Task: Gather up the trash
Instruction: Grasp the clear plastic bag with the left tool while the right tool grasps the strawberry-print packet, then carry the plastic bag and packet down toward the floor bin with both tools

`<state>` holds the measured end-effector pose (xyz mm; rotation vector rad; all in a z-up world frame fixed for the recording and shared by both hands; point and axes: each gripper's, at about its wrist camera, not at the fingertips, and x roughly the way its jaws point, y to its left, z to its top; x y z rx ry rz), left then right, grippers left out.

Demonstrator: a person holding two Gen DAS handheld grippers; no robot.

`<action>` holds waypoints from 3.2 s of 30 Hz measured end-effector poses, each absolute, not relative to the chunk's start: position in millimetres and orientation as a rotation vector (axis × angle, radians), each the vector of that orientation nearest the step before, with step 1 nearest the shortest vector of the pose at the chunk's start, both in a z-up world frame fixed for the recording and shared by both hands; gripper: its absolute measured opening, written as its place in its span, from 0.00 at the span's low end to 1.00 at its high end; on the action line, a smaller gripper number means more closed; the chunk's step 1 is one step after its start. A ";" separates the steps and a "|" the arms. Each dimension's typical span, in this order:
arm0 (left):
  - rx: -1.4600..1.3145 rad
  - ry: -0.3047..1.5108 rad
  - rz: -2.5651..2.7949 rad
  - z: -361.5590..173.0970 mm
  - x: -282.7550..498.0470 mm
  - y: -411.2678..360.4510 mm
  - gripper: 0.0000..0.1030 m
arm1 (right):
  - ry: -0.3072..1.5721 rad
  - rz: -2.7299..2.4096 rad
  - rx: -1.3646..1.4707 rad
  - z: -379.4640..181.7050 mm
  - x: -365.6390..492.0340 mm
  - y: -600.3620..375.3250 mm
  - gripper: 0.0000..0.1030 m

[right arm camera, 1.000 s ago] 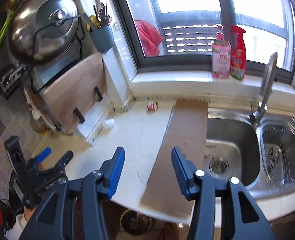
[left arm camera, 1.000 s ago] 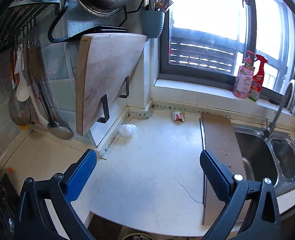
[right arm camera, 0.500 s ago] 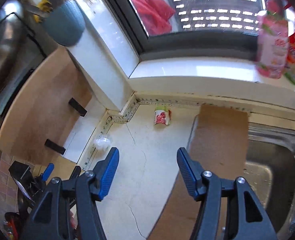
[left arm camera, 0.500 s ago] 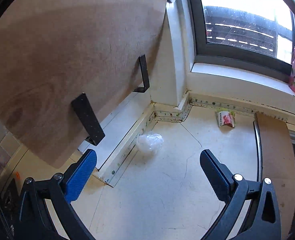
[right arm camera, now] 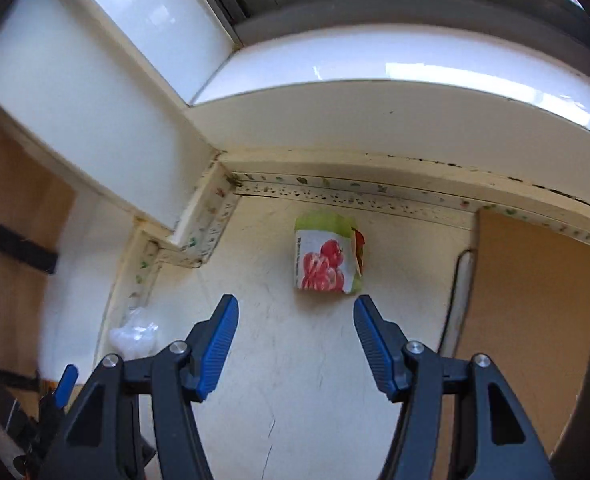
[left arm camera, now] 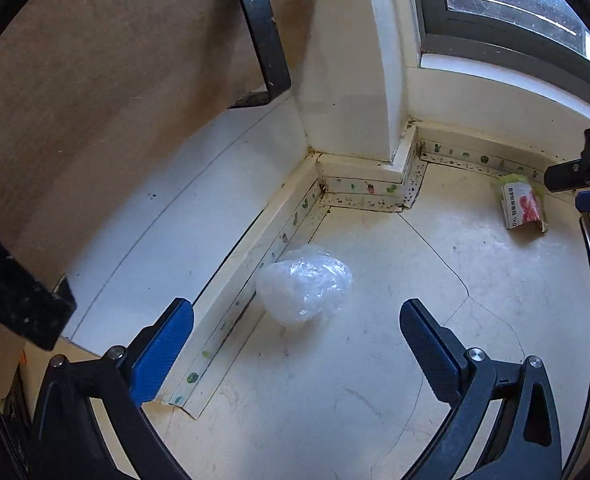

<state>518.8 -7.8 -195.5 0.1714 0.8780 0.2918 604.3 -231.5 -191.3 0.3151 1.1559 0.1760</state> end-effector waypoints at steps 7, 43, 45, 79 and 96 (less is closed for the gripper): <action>0.192 0.910 0.311 -211.4 549.4 -6.0 0.99 | 1.209 0.079 0.242 -232.0 642.2 -224.2 0.58; 0.046 0.923 0.007 -143.9 444.4 -36.4 0.37 | 1.105 0.263 0.294 -135.2 464.0 -225.1 0.16; 0.017 0.906 -0.033 -124.6 416.1 -33.8 0.37 | 1.079 0.274 0.313 -117.8 431.8 -224.7 0.16; 0.012 1.048 -0.456 -120.0 19.4 15.4 0.37 | 1.186 0.147 0.348 -118.8 8.9 -139.8 0.17; 0.036 1.253 -0.166 -240.1 21.0 74.4 0.37 | 1.494 0.309 0.259 -254.3 45.3 -70.8 0.17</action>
